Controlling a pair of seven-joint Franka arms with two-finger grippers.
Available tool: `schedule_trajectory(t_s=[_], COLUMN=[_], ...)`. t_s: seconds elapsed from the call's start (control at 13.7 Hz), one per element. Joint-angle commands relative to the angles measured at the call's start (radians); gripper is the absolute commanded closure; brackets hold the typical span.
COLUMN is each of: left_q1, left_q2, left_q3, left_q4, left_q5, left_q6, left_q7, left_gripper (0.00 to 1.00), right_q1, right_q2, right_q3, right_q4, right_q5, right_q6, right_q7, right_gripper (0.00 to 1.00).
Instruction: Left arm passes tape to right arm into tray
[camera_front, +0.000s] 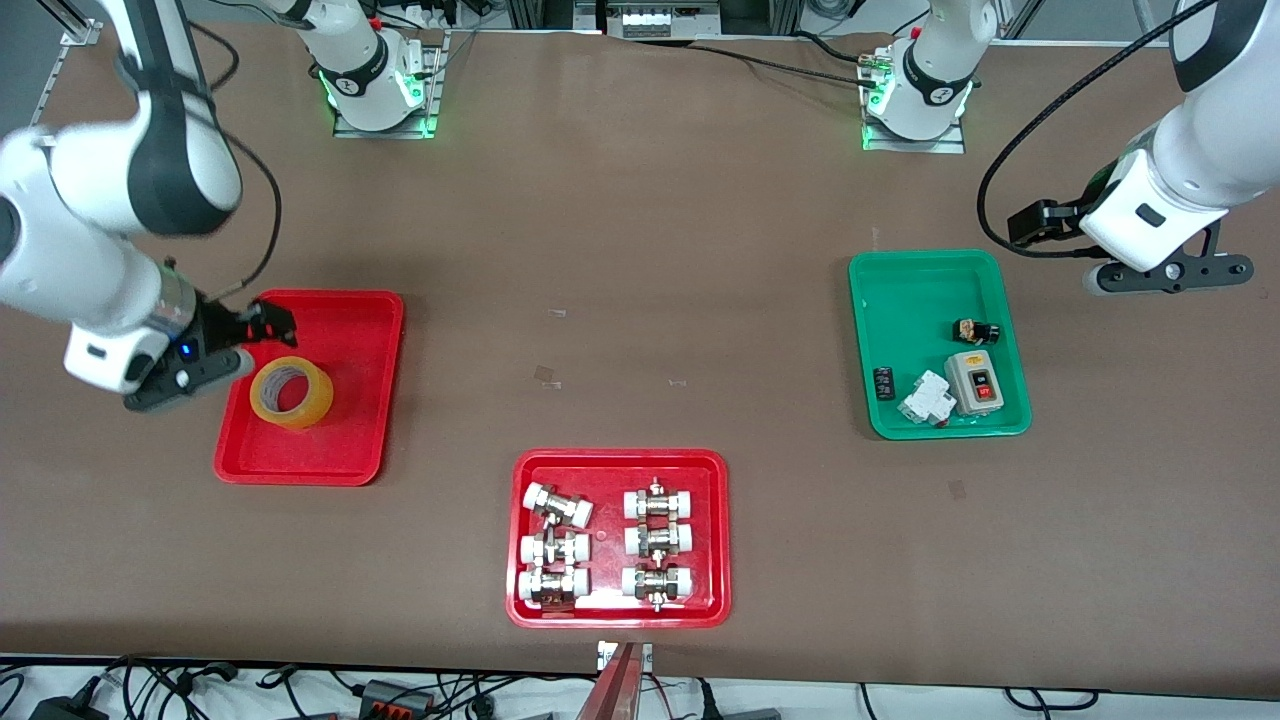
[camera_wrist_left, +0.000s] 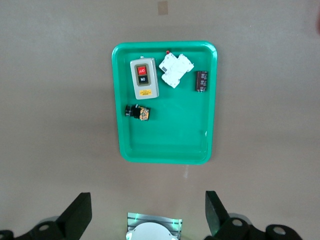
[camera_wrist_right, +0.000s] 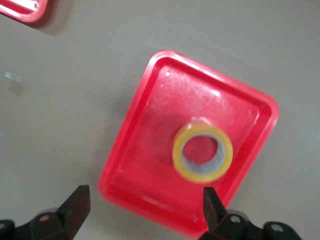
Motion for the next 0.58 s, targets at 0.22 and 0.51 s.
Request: schedule_trajectory(t_s=[0.22,0.51], left_q1=[0.004,0.004], left_q2=[-0.023,-0.023], left_q3=[0.001,0.006], left_q4=[-0.008,-0.007], left_q5=[0.014,0.015], left_q6=[-0.018,-0.018], left_q7=[0.0,0.0], left_gripper=[0.0,0.0], right_q1=[0.04,0.026], right_q2=[-0.244,-0.287], right_q3=[0.003,-0.005], right_q4=[-0.053,-0.033], right_q5=[-0.017,-0.007], right_q6=[-0.202,-0.248], right_q7=[0.299,0.329], right_gripper=[0.0,0.0])
